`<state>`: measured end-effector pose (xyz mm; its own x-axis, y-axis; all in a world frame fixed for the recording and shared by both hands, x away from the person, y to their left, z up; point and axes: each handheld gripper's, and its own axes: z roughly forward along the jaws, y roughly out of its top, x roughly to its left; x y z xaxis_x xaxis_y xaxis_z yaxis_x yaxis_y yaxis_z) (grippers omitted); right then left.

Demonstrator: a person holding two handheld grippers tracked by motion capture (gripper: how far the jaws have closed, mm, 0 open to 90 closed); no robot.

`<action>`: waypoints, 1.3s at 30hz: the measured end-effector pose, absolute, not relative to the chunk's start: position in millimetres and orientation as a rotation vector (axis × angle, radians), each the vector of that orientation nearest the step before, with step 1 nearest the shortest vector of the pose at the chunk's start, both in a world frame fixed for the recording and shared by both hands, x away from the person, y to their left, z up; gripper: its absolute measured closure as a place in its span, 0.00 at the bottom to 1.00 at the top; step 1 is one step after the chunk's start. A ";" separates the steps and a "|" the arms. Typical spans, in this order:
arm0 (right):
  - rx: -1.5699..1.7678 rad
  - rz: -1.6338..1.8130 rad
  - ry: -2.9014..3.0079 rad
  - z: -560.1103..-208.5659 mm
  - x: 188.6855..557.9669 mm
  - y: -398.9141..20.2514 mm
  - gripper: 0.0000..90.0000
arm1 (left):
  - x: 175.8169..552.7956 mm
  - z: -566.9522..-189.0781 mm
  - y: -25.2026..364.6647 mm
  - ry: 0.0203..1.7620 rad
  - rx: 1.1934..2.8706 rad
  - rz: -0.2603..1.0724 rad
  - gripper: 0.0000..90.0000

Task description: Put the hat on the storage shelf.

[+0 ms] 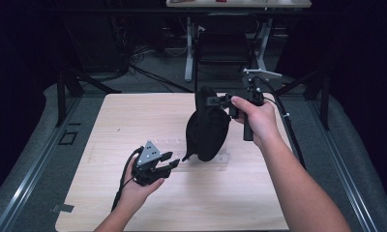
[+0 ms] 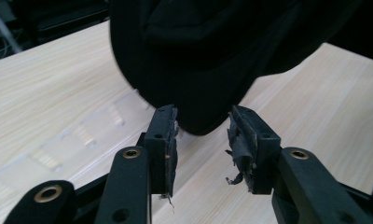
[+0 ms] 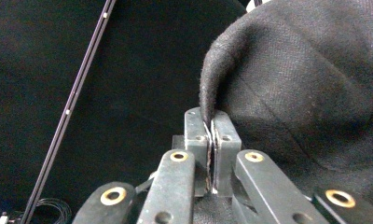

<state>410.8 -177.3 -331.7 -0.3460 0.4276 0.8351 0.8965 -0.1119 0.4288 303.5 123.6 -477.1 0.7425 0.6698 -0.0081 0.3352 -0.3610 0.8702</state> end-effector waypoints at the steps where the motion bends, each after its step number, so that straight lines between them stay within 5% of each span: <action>1: -1.457 -1.458 -1.736 -331.7 410.9 -177.4 0.98 | 302.7 -475.9 121.7 0.755 1.974 0.435 0.69; 11: -1.456 -1.464 -1.725 -332.3 411.0 -175.5 0.97 | 301.3 -475.6 106.7 0.715 2.003 0.432 0.73; 22: -1.454 -1.466 -1.726 -332.4 411.2 -175.7 0.97 | 306.3 -480.6 95.9 0.702 2.041 0.480 0.90; 39: -1.422 -1.527 -1.724 -325.1 405.0 -179.5 0.88 | 303.9 -480.7 96.6 0.685 2.062 0.512 0.94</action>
